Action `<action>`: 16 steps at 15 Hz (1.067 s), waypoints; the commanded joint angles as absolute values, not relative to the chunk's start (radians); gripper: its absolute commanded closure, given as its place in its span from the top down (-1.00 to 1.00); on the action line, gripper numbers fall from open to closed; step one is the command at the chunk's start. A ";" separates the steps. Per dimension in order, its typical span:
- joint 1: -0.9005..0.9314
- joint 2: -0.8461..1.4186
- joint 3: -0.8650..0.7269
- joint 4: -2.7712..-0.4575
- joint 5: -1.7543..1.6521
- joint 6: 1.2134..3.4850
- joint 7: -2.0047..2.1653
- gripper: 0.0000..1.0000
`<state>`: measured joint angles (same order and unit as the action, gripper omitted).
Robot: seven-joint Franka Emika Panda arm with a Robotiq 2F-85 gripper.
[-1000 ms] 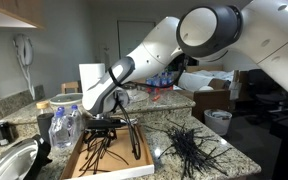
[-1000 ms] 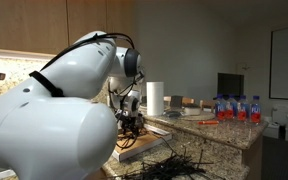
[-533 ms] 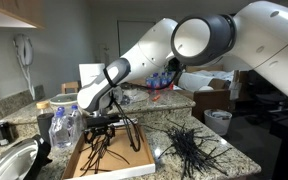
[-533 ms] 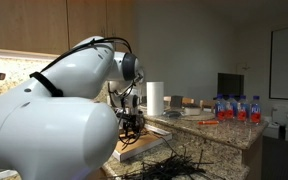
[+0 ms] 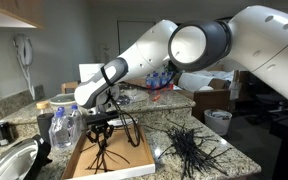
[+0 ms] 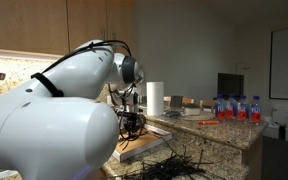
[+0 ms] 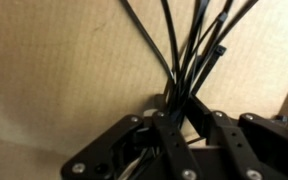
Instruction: Remove some zip-ties from the box and place them on the counter
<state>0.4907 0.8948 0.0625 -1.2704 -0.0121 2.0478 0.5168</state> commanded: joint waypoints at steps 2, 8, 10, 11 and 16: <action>0.497 0.930 0.056 -1.229 -0.023 2.004 0.546 -0.95; 0.495 0.926 0.055 -1.219 -0.015 1.987 0.572 -0.87; 0.493 0.909 0.057 -1.224 -0.011 1.983 0.584 -0.87; 0.491 0.900 0.058 -1.223 -0.009 1.979 0.589 -0.87; 0.471 0.860 0.066 -1.177 0.011 1.940 0.563 -0.87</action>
<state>0.4856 0.9015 0.0596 -1.1918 -0.0071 1.9977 0.5617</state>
